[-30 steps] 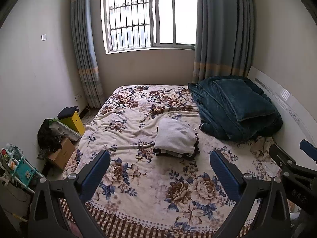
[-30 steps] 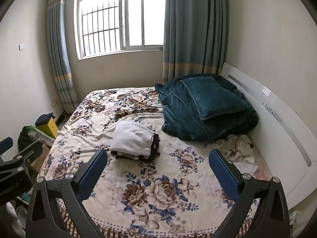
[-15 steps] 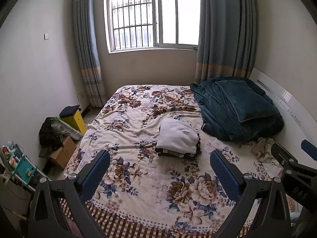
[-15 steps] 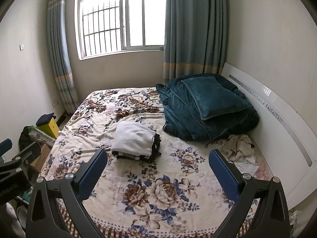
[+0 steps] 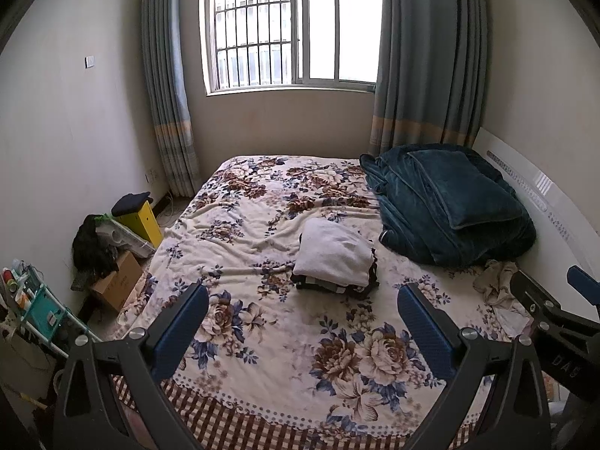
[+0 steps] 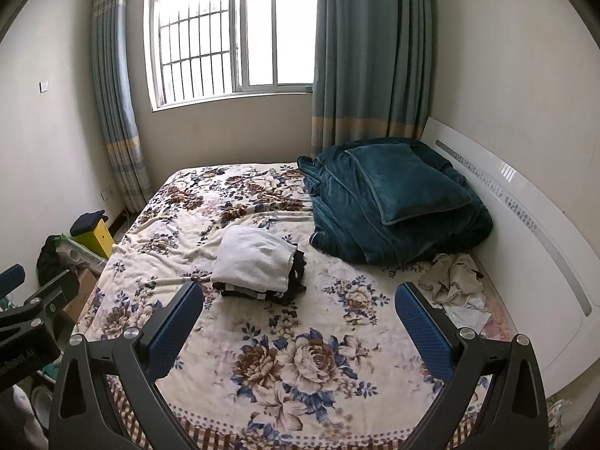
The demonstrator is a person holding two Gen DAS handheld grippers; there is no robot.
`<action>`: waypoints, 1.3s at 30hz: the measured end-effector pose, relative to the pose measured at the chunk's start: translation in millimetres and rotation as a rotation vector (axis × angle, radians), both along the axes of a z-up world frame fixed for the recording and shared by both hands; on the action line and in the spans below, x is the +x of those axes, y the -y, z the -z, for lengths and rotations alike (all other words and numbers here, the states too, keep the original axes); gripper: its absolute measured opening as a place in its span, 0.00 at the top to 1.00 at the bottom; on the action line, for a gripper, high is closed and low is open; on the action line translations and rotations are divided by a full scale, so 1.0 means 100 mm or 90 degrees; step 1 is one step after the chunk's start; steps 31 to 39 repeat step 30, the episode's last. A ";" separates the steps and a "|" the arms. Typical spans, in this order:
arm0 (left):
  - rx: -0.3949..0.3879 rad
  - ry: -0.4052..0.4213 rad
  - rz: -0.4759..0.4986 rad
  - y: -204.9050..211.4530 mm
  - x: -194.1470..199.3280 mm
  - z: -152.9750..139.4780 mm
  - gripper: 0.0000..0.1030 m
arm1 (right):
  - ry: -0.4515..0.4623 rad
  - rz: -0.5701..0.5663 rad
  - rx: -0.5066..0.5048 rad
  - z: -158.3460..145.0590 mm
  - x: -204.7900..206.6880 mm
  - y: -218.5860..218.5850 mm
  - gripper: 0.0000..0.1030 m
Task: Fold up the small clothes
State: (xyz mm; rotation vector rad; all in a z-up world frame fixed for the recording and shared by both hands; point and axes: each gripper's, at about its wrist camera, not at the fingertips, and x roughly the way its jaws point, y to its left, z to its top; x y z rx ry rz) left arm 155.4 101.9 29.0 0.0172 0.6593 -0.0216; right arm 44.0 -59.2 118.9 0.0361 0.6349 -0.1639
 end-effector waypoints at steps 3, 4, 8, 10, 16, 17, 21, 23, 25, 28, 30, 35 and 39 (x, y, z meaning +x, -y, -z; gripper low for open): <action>-0.001 -0.001 -0.007 0.01 -0.02 0.01 0.00 | 0.000 0.001 0.000 0.01 -0.01 0.01 0.00; 0.001 0.001 -0.009 0.01 -0.03 0.01 0.00 | 0.000 0.001 0.000 0.01 -0.01 0.01 0.00; 0.003 0.004 -0.012 0.03 -0.04 -0.01 0.00 | 0.001 0.003 0.000 0.01 -0.02 0.01 0.00; 0.004 0.004 -0.013 0.03 -0.02 -0.01 0.00 | 0.001 0.003 0.000 0.01 -0.02 0.01 0.00; 0.011 0.004 -0.019 0.03 -0.03 -0.01 0.00 | 0.001 0.002 -0.002 0.02 -0.03 -0.01 0.00; 0.018 0.006 -0.022 0.04 -0.03 -0.02 0.00 | 0.000 0.005 0.000 0.01 -0.03 0.00 0.00; 0.028 0.009 -0.029 0.03 -0.06 -0.02 0.00 | -0.004 0.005 -0.001 0.06 -0.06 0.00 0.00; 0.028 0.010 -0.031 0.03 -0.06 -0.02 0.00 | -0.005 0.004 -0.003 0.08 -0.06 0.01 0.00; 0.029 0.010 -0.032 0.03 -0.05 -0.02 0.00 | -0.005 0.003 -0.004 0.08 -0.07 0.00 0.00; 0.029 0.010 -0.031 0.03 -0.05 -0.02 0.00 | -0.005 0.005 -0.002 0.08 -0.07 0.00 0.00; 0.027 0.009 -0.027 0.03 -0.05 -0.02 0.00 | -0.006 0.004 -0.002 0.08 -0.06 0.00 0.00; 0.027 0.009 -0.027 0.03 -0.05 -0.02 0.00 | -0.006 0.004 -0.002 0.08 -0.06 0.00 0.00; 0.027 0.009 -0.027 0.03 -0.05 -0.02 0.00 | -0.006 0.004 -0.002 0.08 -0.06 0.00 0.00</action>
